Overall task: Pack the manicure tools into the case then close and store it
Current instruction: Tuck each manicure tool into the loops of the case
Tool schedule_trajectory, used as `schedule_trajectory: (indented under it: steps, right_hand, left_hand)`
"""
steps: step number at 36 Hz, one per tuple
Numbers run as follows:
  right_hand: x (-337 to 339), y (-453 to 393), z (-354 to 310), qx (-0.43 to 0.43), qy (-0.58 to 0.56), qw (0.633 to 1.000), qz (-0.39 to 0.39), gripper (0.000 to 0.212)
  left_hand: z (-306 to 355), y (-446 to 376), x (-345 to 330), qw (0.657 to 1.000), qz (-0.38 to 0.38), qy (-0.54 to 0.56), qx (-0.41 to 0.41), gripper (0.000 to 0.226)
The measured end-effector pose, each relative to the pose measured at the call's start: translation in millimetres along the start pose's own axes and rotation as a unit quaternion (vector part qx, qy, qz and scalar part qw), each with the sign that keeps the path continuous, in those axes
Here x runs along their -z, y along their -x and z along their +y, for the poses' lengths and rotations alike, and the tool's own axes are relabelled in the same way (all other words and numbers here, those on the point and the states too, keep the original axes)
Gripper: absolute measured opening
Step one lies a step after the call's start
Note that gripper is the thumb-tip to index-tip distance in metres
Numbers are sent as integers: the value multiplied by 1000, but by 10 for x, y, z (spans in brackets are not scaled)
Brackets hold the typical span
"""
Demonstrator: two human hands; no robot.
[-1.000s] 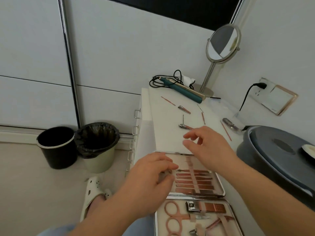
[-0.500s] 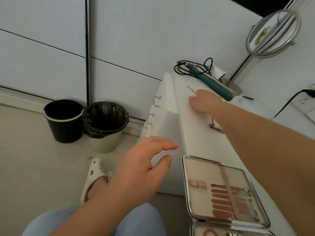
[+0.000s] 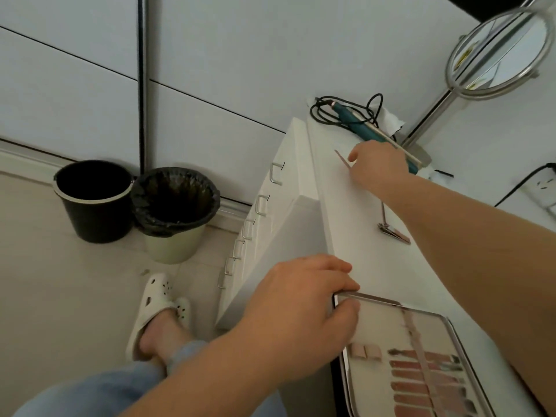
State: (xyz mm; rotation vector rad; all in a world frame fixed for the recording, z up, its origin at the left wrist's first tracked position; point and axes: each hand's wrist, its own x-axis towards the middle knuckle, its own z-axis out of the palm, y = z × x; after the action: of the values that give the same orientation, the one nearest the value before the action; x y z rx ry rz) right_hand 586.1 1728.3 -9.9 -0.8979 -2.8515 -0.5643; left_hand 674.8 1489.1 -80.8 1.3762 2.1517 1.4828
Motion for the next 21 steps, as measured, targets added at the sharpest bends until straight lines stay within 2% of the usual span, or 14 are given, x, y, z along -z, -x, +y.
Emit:
schedule_trajectory:
  steps: [5,10,15,18,21]
  right_hand:
    - [25,-23,-33,-23,-21,999,-14,22]
    - [78,26,-67,-20,-31,999,-35,6]
    - [153,196,-114,-29,-97,994,-47,4]
    - [275,357,-119,-29,-186,982,-32,23]
    - [407,660,-115,-34,-317,948,-27,33]
  left_hand:
    - [20,32,-25,1000,1,11,17,39]
    - [31,54,-45,1000,-1,13,25,38]
    - [74,51,-36,999,-11,6,33,36]
    - [104,55,-28,999,-20,14,46,26]
    - [150,67,-28,997,-23,22,67,24]
